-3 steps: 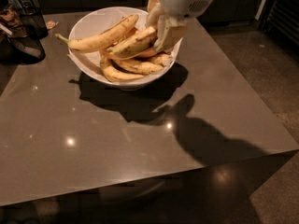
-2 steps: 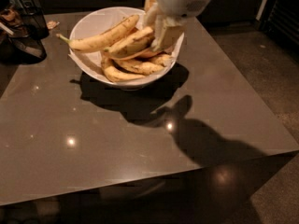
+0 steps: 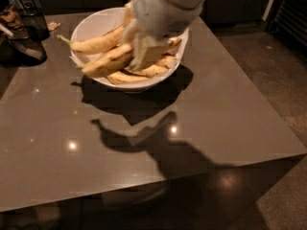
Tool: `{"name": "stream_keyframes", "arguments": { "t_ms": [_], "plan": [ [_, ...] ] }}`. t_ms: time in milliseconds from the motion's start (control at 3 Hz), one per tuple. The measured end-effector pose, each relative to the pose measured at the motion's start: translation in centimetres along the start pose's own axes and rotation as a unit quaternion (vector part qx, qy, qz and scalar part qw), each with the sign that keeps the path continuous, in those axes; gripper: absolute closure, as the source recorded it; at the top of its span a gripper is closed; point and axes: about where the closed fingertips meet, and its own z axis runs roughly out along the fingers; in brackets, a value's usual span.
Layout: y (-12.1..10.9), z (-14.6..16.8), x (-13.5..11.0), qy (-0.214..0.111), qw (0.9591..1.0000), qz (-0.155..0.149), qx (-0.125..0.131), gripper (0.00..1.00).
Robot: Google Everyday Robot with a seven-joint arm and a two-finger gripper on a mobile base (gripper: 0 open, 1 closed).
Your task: Pick banana from white bowl
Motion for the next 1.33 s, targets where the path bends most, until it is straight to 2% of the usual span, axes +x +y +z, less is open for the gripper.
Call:
{"name": "stream_keyframes", "arguments": {
  "t_ms": [333, 667, 1000, 1333],
  "plan": [
    [0.8, 1.8, -5.1, -0.053, 0.9977, -0.039, -0.013, 1.0],
    [0.9, 1.7, -5.5, -0.057, 0.9974, -0.042, -0.013, 1.0],
    [1.1, 1.5, -7.7, -0.073, 0.9955, -0.059, -0.011, 1.0],
    [1.7, 2.0, -12.1, -0.115, 0.9897, -0.085, -0.009, 1.0]
  ]
}}
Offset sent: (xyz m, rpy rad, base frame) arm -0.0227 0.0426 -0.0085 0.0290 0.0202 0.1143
